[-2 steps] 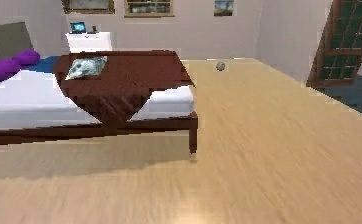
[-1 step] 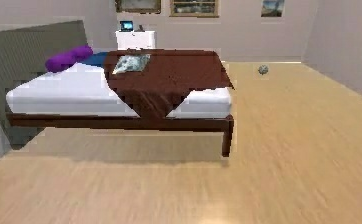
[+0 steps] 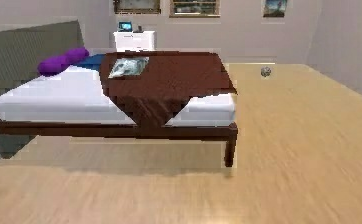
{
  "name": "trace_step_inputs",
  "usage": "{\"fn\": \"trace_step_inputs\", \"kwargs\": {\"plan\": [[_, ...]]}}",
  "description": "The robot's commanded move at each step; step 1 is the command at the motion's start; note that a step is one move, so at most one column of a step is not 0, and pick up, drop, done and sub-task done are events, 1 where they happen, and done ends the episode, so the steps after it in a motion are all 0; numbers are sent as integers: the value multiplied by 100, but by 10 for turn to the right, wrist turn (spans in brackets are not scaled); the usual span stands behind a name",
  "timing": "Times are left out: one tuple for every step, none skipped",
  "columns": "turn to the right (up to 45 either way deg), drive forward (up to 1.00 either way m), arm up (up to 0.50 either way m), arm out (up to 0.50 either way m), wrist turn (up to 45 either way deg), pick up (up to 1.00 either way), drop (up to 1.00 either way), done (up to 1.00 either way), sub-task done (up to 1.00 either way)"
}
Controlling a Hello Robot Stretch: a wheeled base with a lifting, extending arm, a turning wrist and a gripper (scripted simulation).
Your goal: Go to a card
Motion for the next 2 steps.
{"fn": "trace_step_inputs", "kwargs": {"plan": [[450,0,0,0,0,0,0,0,0],[240,0,0,0,0,0,0,0,0]]}}
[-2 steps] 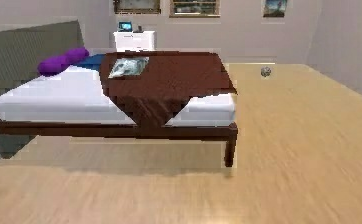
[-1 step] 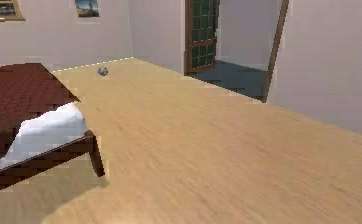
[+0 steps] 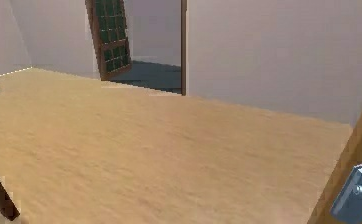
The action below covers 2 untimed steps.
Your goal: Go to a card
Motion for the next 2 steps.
{"fn": "trace_step_inputs", "kwargs": {"plan": [[0,10,0,0,0,0,0,0,0],[-360,0,0,0,0,0,0,0,0]]}}
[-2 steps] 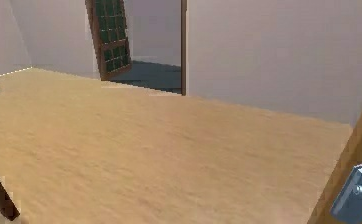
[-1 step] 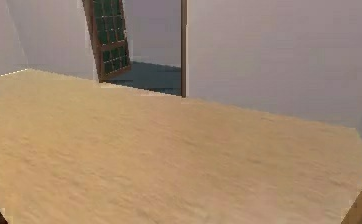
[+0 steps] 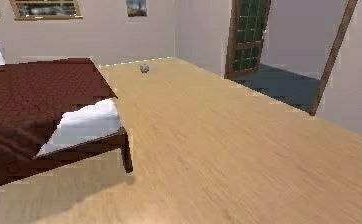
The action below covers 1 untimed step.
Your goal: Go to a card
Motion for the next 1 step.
{"fn": "trace_step_inputs", "kwargs": {"plan": [[0,100,0,0,0,0,0,0,0]]}}
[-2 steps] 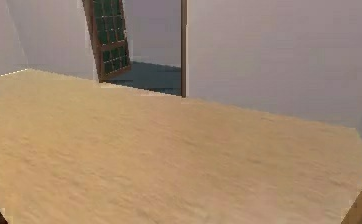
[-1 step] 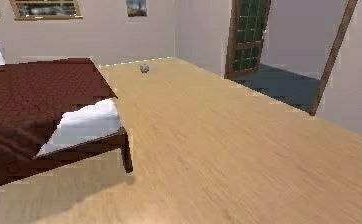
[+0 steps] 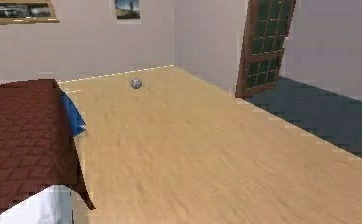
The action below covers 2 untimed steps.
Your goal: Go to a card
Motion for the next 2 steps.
{"fn": "trace_step_inputs", "kwargs": {"plan": [[-120,0,0,0,0,0,0,0,0],[0,20,0,0,0,0,0,0,0]]}}
